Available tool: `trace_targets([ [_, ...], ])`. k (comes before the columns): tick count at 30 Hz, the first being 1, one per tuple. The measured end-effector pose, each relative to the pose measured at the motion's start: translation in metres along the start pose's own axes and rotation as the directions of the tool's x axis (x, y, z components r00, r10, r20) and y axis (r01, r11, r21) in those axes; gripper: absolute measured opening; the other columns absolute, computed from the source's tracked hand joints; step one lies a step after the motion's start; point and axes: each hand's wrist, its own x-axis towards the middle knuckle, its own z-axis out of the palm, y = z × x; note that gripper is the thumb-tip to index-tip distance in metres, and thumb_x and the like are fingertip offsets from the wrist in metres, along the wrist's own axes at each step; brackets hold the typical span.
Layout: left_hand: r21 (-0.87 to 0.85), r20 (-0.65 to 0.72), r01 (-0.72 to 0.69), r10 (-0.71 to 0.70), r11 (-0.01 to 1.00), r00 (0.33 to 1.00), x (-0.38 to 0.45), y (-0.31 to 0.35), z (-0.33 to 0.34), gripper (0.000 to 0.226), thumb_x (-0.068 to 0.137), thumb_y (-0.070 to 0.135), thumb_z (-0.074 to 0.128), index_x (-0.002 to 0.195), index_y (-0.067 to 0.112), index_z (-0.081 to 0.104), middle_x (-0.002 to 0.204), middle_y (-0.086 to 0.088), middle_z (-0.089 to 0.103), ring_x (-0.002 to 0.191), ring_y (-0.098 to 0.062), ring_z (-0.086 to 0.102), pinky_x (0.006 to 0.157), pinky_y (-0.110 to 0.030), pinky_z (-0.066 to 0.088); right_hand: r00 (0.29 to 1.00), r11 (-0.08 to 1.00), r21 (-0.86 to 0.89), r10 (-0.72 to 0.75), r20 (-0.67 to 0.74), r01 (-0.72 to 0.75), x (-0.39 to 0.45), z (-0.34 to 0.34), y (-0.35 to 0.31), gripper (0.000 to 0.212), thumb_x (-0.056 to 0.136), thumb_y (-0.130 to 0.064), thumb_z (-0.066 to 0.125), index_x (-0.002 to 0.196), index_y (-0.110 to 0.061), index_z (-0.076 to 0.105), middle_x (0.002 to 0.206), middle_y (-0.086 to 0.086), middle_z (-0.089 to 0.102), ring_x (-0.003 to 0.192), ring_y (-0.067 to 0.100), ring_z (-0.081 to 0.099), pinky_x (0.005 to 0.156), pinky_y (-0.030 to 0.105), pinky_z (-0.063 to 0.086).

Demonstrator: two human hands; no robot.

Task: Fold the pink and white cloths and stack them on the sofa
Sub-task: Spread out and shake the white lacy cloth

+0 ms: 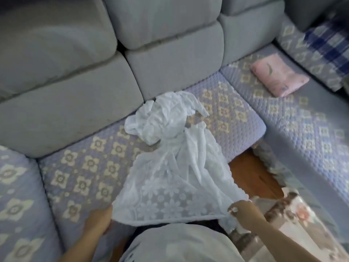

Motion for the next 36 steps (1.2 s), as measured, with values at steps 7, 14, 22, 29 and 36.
trace_targets([
  [7,0.245,0.136,-0.362,0.338,0.899,0.931,-0.015,0.071,0.095,0.024,0.088,0.003,0.056,0.074,0.02,0.065,0.089,-0.004,0.07,0.085,-0.025,0.062,0.069,-0.031,0.043,0.997,0.999,0.042,-0.023,0.079,0.02,0.034,0.042,-0.008,0.027,0.1,-0.026,0.052,0.113,-0.04,0.072,0.121,-0.011,0.064,0.108,0.014,0.059,0.086,0.022,0.047],
  [14,0.417,0.115,-0.547,0.555,0.726,0.824,-0.021,0.202,0.206,0.064,0.1,0.057,0.036,0.065,0.009,0.059,0.072,-0.009,0.065,0.076,-0.029,0.063,0.063,-0.033,0.042,0.99,0.99,0.143,-0.021,0.138,0.001,0.091,0.061,-0.001,0.034,0.094,-0.016,0.056,0.111,-0.041,0.071,0.111,-0.01,0.065,0.092,0.015,0.058,0.068,0.022,0.044],
  [22,0.453,0.076,-0.531,0.562,0.716,0.824,0.028,0.284,0.313,0.054,0.095,0.059,0.045,0.1,0.008,0.062,0.102,-0.009,0.064,0.098,-0.033,0.063,0.075,-0.037,0.049,0.998,0.903,0.426,-0.053,-0.021,0.057,0.151,0.087,0.019,0.031,0.092,-0.013,0.061,0.113,-0.032,0.072,0.105,-0.012,0.066,0.098,0.012,0.063,0.076,0.015,0.043],
  [29,0.024,-0.273,-0.64,0.621,0.768,0.735,-0.009,0.189,0.223,0.047,0.106,0.037,0.044,0.077,0.001,0.05,0.071,-0.013,0.054,0.065,-0.018,0.05,0.061,-0.03,0.039,0.993,0.813,0.58,0.102,-0.058,-0.049,0.163,0.088,0.036,0.033,0.101,-0.017,0.048,0.107,-0.037,0.073,0.1,-0.009,0.069,0.087,0.01,0.061,0.067,0.019,0.045],
  [36,-0.32,-0.319,0.105,-0.211,0.942,0.924,0.061,0.049,0.106,0.034,0.099,0.03,0.061,0.071,0.011,0.057,0.069,-0.012,0.058,0.056,-0.023,0.062,0.051,-0.033,0.053,0.97,0.917,0.328,-0.242,0.0,0.228,0.158,0.07,0.014,0.034,0.098,-0.013,0.051,0.111,-0.034,0.073,0.111,-0.014,0.07,0.098,0.008,0.064,0.081,0.025,0.053],
])
